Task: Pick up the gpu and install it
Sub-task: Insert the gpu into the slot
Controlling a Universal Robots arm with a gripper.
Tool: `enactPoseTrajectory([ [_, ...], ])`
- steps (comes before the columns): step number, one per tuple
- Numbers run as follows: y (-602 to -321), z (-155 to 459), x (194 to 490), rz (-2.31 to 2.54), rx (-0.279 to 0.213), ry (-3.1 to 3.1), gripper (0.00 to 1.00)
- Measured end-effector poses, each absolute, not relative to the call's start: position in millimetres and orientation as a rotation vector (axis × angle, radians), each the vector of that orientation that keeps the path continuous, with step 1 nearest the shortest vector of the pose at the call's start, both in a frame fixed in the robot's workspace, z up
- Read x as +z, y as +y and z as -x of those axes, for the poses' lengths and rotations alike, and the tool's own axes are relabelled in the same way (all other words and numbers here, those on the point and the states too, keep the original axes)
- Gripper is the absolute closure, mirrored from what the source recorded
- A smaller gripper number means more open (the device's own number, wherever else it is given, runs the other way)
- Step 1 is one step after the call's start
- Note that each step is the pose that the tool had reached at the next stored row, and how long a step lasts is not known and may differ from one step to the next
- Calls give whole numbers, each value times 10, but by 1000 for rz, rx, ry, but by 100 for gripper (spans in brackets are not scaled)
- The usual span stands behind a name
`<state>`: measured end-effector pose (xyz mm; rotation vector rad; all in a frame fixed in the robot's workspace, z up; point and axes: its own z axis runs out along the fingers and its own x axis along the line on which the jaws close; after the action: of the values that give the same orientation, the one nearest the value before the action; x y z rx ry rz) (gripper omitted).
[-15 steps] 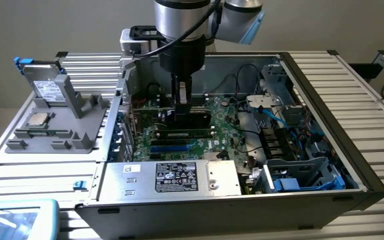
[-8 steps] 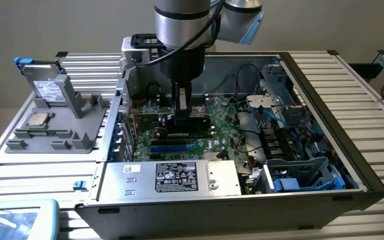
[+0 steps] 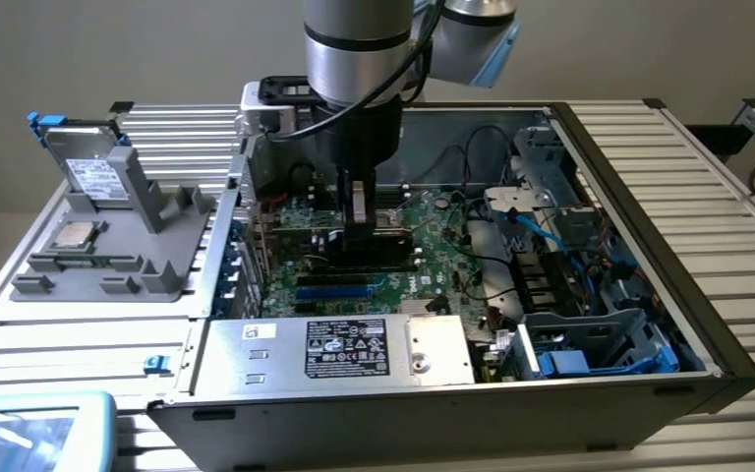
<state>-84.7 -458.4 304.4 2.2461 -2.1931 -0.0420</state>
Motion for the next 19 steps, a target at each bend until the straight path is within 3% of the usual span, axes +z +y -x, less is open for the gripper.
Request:
enactPoseTrajectory([
  [19, -4567, 846, 2986, -2206, -18, -2156, 73],
])
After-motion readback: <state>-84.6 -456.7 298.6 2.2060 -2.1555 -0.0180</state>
